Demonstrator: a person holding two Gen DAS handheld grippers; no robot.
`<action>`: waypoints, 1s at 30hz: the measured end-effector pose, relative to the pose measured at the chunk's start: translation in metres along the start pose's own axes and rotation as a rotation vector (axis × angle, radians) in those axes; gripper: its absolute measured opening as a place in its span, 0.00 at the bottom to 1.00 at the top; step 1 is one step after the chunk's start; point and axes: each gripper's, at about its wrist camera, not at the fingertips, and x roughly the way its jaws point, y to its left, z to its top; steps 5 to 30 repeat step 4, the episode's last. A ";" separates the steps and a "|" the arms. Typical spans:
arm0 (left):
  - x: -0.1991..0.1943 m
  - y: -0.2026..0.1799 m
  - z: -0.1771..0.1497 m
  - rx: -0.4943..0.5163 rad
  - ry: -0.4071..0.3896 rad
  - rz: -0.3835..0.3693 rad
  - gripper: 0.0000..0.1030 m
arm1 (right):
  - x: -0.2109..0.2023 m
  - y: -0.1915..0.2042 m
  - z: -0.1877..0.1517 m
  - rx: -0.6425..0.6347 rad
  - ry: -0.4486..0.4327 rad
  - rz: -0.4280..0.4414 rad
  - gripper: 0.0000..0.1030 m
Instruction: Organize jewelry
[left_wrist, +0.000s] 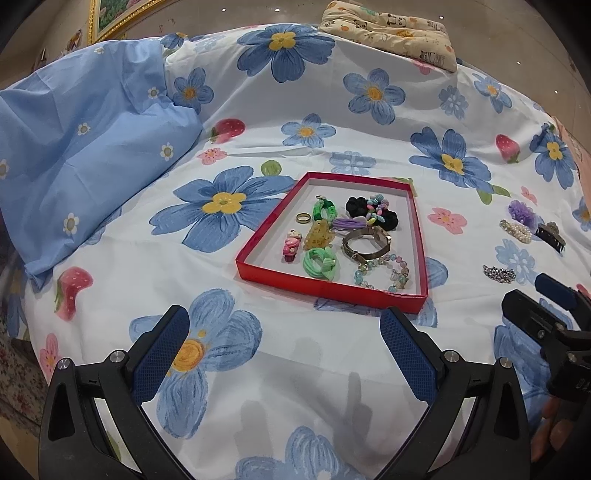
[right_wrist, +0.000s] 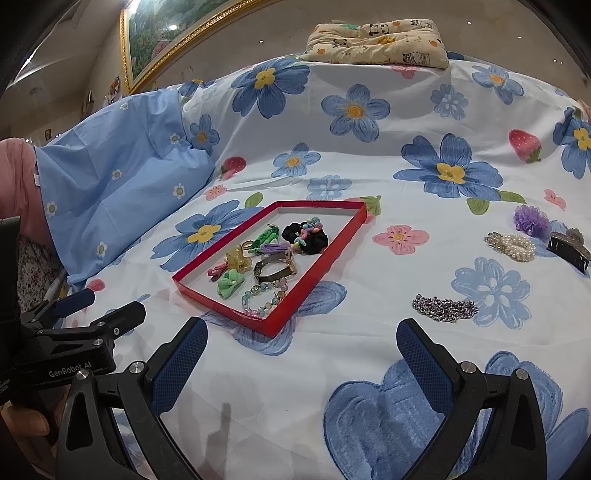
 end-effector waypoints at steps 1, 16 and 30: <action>0.001 -0.001 0.000 0.002 0.002 -0.002 1.00 | 0.000 0.000 0.000 0.000 0.000 -0.001 1.00; 0.002 -0.003 0.000 0.008 0.003 -0.010 1.00 | 0.001 -0.002 0.001 0.005 0.006 0.001 1.00; 0.002 -0.003 0.000 0.008 0.003 -0.010 1.00 | 0.001 -0.002 0.001 0.005 0.006 0.001 1.00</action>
